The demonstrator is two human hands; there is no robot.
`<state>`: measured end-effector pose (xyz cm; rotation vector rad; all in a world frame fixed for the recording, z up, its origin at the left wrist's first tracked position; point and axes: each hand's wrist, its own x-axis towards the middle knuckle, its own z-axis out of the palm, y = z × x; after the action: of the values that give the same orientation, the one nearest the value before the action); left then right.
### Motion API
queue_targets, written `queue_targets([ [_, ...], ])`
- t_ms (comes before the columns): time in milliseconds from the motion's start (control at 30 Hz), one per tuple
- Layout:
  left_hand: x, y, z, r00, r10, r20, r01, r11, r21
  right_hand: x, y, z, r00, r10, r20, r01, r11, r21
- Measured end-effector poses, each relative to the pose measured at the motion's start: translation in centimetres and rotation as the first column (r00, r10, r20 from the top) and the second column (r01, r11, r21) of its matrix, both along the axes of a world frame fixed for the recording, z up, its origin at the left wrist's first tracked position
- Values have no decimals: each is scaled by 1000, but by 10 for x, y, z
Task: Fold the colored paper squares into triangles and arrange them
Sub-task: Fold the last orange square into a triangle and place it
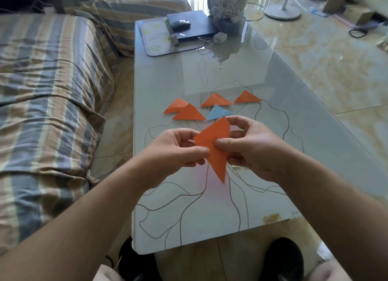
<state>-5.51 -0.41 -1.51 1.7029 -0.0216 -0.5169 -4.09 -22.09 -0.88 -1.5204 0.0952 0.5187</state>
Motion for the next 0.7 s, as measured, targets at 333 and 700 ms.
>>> queue_targets([
  [333, 6, -3, 0, 966, 241, -91, -243, 970, -13, -2, 3, 4, 997, 12, -82, -14, 1000, -22],
  [700, -1, -1, 2, 930, 251, 268, -270, 962, 34, -2, 2, -2, 986, -48, 163, 44, 999, 29],
])
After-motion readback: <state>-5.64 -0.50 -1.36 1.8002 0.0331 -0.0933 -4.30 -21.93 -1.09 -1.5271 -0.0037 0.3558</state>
